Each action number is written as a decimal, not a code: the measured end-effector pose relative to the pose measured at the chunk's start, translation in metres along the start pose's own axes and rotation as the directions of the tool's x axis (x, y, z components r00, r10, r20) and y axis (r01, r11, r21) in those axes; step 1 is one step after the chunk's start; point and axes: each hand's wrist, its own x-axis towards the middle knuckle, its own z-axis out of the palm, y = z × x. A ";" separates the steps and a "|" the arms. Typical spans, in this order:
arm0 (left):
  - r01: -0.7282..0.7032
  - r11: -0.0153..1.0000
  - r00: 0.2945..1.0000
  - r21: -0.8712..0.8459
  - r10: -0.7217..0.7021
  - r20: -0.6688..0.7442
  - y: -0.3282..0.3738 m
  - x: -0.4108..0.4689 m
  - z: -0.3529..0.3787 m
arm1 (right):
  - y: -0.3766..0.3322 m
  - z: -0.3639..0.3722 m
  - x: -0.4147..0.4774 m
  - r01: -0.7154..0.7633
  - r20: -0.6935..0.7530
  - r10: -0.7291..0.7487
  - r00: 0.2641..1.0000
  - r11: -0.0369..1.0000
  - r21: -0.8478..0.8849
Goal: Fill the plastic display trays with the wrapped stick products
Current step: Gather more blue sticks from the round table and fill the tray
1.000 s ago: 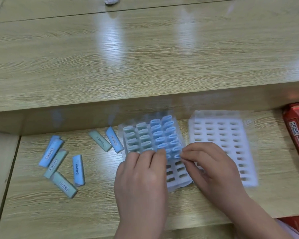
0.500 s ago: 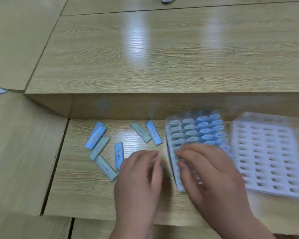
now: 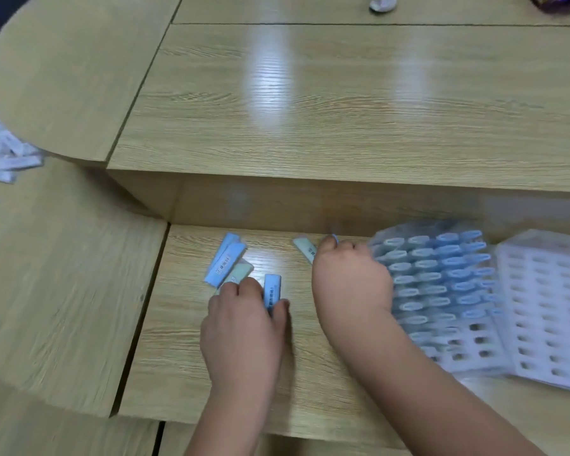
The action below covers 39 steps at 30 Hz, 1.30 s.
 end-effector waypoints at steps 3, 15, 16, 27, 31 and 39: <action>0.004 0.996 1.000 -0.092 -0.003 0.009 -0.001 0.002 0.001 | -0.003 -0.003 0.005 -0.019 -0.002 0.019 1.000 1.000 0.002; -0.104 0.777 0.987 -0.621 0.157 0.031 -0.007 -0.016 -0.032 | 0.025 -0.019 -0.037 0.174 -0.243 -0.046 0.969 0.824 0.540; -0.149 0.756 0.979 -0.637 0.202 0.011 -0.003 -0.021 -0.038 | 0.036 -0.023 -0.046 0.205 -0.299 -0.026 0.954 0.785 0.585; -0.359 0.624 0.850 -0.694 0.525 0.033 0.084 -0.089 -0.057 | 0.179 -0.008 -0.145 0.154 -0.220 0.359 0.907 0.203 0.967; -0.375 0.688 0.830 -0.622 0.547 0.104 0.107 -0.096 -0.043 | 0.205 0.002 -0.144 0.100 -0.139 0.359 0.923 0.126 0.987; -0.385 0.789 0.790 -0.478 0.550 0.272 0.132 -0.090 -0.027 | 0.226 0.024 -0.123 0.100 -0.112 0.294 0.949 0.053 0.994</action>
